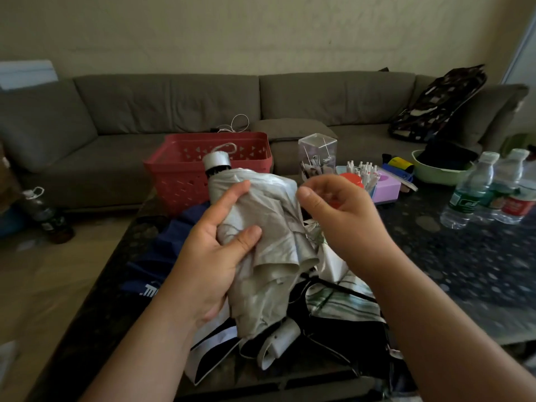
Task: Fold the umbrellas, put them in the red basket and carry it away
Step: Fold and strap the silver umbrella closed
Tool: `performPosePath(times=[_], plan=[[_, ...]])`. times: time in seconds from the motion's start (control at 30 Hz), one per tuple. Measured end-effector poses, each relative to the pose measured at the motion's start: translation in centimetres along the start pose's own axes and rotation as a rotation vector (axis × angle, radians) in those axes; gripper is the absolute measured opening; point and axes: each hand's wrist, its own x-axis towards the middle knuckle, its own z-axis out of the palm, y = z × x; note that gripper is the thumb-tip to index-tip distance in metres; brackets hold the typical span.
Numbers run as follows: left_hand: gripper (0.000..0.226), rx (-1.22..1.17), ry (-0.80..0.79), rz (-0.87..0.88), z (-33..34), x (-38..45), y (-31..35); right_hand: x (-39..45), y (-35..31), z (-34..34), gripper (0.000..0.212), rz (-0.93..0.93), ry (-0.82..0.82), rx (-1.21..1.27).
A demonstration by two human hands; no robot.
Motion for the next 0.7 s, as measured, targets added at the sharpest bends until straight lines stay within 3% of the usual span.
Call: performPosePath(times=[0.3,0.43,0.57,0.7], plan=[[0.070,0.108,0.110,0.095,-0.4,0.3,-0.7,-1.6,-0.1,1.4,0.042,0.116,-0.339,-0.114],[0.091,0.222,0.114,0.131,-0.8,0.2,-0.8,-1.7,-0.1,1.2,0.042,0.179,-0.340,0.103],[0.106,0.228,0.078,0.119,-1.5,0.1,-0.1,-1.6,-0.6,0.7,0.063,0.140,-0.369,0.153],[0.108,0.135,0.012,0.100,-2.0,-0.2,0.7,-1.6,-1.2,0.0,0.055,0.114,-0.270,0.208]])
